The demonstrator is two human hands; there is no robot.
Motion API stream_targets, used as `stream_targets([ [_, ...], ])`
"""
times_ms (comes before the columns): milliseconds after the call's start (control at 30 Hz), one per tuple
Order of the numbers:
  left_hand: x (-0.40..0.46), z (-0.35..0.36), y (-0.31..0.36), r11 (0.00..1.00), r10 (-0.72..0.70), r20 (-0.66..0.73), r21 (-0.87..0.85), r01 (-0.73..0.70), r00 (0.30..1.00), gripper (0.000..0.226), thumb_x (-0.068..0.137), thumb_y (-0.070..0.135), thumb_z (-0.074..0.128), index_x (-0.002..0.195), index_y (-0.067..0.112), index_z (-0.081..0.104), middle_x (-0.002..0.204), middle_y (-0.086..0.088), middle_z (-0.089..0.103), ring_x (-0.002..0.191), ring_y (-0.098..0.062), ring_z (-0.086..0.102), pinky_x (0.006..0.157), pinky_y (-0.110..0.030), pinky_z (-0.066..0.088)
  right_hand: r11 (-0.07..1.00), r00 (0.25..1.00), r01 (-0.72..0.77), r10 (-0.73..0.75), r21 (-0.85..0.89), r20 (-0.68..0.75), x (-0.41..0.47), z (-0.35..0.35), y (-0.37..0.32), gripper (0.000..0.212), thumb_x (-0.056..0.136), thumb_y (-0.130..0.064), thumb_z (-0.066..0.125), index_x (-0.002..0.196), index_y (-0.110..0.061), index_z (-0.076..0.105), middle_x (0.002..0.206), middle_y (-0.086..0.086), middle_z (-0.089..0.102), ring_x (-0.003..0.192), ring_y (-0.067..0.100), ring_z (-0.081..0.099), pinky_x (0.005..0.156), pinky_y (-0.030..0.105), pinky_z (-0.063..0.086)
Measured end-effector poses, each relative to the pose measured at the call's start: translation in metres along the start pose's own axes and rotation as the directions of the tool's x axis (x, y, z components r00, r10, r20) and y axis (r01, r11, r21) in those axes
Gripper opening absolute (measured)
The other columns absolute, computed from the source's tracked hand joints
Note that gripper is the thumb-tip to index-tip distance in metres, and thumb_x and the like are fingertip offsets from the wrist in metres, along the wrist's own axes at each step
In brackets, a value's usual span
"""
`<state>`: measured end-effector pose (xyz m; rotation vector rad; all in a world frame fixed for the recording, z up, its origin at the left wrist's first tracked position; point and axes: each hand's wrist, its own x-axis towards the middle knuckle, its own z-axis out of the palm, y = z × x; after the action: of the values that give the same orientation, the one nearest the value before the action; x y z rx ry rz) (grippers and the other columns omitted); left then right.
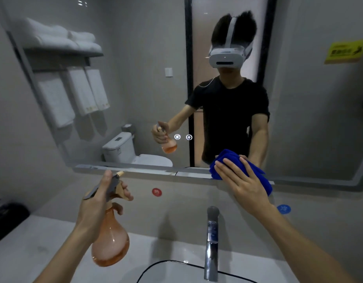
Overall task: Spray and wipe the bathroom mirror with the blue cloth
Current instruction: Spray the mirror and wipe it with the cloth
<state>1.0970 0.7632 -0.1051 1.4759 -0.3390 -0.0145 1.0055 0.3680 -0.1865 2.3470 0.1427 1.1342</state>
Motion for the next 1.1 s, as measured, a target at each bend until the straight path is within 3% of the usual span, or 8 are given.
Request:
stream_targets([
  [200,0.033,-0.026,-0.003,0.997,-0.001,0.117,-0.078,0.010,0.993,0.062,0.085,0.065,0.055,0.099,0.006,0.070,0.086,-0.024,0.066,0.083,-0.041,0.067,0.054,-0.039,0.047,0.978,0.979,-0.199,0.200,0.056,-0.023,0.016,-0.003,-0.027,0.066,0.088,0.009,0.038,0.152,-0.008,0.035,0.159,0.005,0.035,0.150,0.027,0.027,0.119,0.058,0.026],
  [333,0.065,-0.049,-0.005,0.993,0.023,0.195,-0.117,0.000,0.981,0.051,0.095,0.056,0.047,0.092,0.011,0.070,0.086,-0.019,0.066,0.087,-0.039,0.067,0.051,-0.038,0.049,0.953,0.954,-0.287,0.294,0.102,-0.064,0.046,0.006,-0.066,0.049,0.100,0.005,0.035,0.147,-0.004,0.044,0.155,0.010,0.043,0.148,0.030,0.030,0.118,0.061,0.027],
  [467,0.091,-0.083,-0.007,0.992,0.027,0.231,-0.127,0.002,0.972,0.055,0.087,0.066,0.051,0.091,0.015,0.073,0.091,-0.023,0.067,0.091,-0.040,0.067,0.055,-0.039,0.050,0.983,0.979,-0.161,0.171,0.094,-0.108,0.120,0.023,-0.128,0.048,0.105,-0.001,0.023,0.146,-0.006,0.047,0.157,0.007,0.040,0.148,0.029,0.032,0.117,0.058,0.029],
  [600,0.112,-0.118,0.000,0.992,0.051,0.243,-0.128,-0.020,0.969,0.064,0.072,0.076,0.060,0.091,0.017,0.075,0.091,-0.024,0.069,0.088,-0.038,0.068,0.052,-0.039,0.051,0.995,0.994,0.089,-0.087,0.039,-0.060,0.195,0.047,-0.190,0.051,0.103,-0.005,0.038,0.153,-0.010,0.036,0.162,0.005,0.032,0.153,0.024,0.019,0.123,0.051,0.020],
  [733,0.137,-0.144,0.013,0.984,0.080,0.224,-0.174,-0.041,0.971,0.077,0.068,0.077,0.063,0.106,0.010,0.069,0.095,-0.026,0.068,0.086,-0.034,0.068,0.048,-0.033,0.053,0.971,0.971,0.224,-0.215,0.079,-0.105,0.247,0.034,-0.175,0.055,0.099,-0.008,0.050,0.151,-0.009,0.033,0.158,0.005,0.036,0.153,0.023,0.017,0.122,0.053,0.022],
  [833,0.155,-0.146,0.020,0.977,0.087,0.230,-0.209,-0.039,0.969,0.069,0.073,0.075,0.062,0.096,0.011,0.074,0.090,-0.023,0.070,0.085,-0.034,0.068,0.049,-0.029,0.055,0.997,0.959,0.075,-0.082,-0.034,-0.271,0.276,0.000,-0.132,0.043,0.102,-0.004,0.050,0.146,-0.007,0.050,0.153,0.008,0.047,0.145,0.027,0.038,0.113,0.061,0.033],
  [967,0.169,-0.136,0.019,0.974,0.123,0.274,-0.215,-0.064,0.954,0.061,0.085,0.069,0.052,0.090,0.012,0.074,0.093,-0.024,0.071,0.091,-0.038,0.067,0.059,-0.031,0.057,0.970,0.862,-0.241,0.200,-0.030,-0.466,0.321,-0.041,-0.075,0.039,0.101,-0.013,0.059,0.139,-0.004,0.057,0.146,0.011,0.053,0.140,0.031,0.046,0.110,0.060,0.038],
  [1100,0.175,-0.129,0.014,0.959,0.127,0.278,-0.279,-0.046,0.952,0.058,0.084,0.068,0.053,0.084,0.015,0.077,0.087,-0.018,0.071,0.090,-0.036,0.067,0.055,-0.030,0.057,0.913,0.766,-0.407,0.362,0.035,-0.532,0.328,-0.027,-0.103,0.043,0.099,-0.013,0.060,0.140,-0.001,0.055,0.147,0.013,0.052,0.141,0.032,0.044,0.114,0.057,0.035],
])
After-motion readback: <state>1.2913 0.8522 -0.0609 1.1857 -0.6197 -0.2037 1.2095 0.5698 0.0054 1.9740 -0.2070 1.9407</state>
